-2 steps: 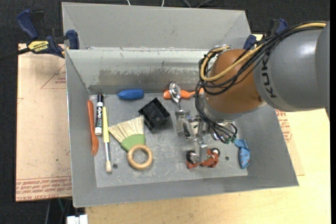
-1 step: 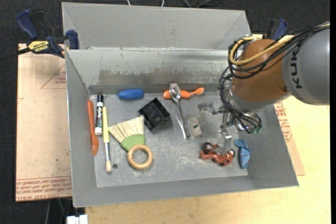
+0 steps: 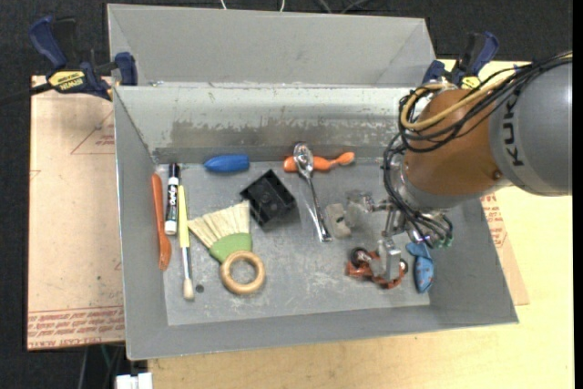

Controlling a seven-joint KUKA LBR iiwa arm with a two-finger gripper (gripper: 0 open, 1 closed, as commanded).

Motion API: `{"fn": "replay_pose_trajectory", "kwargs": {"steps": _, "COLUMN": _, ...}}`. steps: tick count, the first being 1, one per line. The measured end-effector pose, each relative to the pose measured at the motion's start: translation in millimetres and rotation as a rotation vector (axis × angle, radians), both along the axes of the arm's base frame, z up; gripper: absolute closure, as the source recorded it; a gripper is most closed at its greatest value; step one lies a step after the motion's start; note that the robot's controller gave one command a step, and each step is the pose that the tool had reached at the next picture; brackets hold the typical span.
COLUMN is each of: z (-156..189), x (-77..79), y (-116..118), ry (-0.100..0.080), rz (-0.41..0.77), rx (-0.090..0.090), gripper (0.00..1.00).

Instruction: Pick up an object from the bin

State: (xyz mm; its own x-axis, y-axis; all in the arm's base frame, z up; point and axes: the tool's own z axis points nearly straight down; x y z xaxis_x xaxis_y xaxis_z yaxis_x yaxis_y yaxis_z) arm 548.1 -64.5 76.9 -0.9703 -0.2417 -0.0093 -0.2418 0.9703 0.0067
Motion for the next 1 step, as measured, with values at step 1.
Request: {"fn": "replay_pose_trajectory", "kwargs": {"steps": 1, "z": -2.9, "x": -25.0, "y": -17.2, "ry": -0.009, "rz": 0.315, "rx": -0.008, "gripper": 1.0}}
